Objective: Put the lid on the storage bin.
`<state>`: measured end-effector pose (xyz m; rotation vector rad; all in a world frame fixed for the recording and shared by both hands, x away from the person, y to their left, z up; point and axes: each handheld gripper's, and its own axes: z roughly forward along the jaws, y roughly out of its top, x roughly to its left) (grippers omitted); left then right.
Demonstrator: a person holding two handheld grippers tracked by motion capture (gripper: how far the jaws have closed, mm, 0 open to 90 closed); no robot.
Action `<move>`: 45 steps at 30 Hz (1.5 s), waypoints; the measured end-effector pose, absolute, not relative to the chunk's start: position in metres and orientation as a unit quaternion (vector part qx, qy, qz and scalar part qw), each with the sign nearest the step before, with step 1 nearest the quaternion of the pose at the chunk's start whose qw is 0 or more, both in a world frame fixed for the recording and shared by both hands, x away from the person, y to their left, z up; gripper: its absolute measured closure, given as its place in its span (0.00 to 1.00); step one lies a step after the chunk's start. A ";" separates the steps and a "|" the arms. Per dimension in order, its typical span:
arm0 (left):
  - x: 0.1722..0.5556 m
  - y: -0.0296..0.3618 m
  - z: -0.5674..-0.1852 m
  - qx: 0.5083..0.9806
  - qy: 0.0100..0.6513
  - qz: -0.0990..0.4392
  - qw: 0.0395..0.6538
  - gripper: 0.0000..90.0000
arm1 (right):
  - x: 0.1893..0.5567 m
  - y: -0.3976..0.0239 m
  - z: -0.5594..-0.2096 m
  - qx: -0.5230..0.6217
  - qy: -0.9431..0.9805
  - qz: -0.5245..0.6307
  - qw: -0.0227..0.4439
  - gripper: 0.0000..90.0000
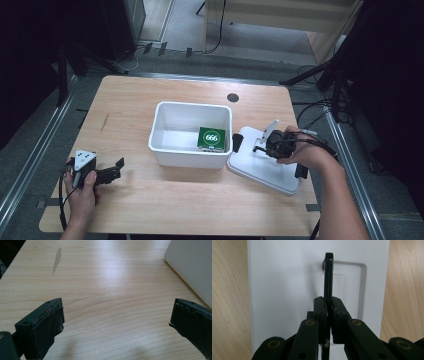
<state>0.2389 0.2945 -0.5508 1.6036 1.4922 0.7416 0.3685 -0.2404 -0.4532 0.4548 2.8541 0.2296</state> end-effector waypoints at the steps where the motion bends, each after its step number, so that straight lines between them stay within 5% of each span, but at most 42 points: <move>1: 0.239 0.294 -0.551 0.635 0.591 0.293 0.403 0.00 | 0.369 -0.241 -0.452 0.153 0.979 0.076 0.113 0.95; 45: 0.237 0.294 -0.550 0.620 0.595 0.314 0.404 0.00 | 0.359 -0.278 -0.350 0.134 0.976 0.097 0.144 0.95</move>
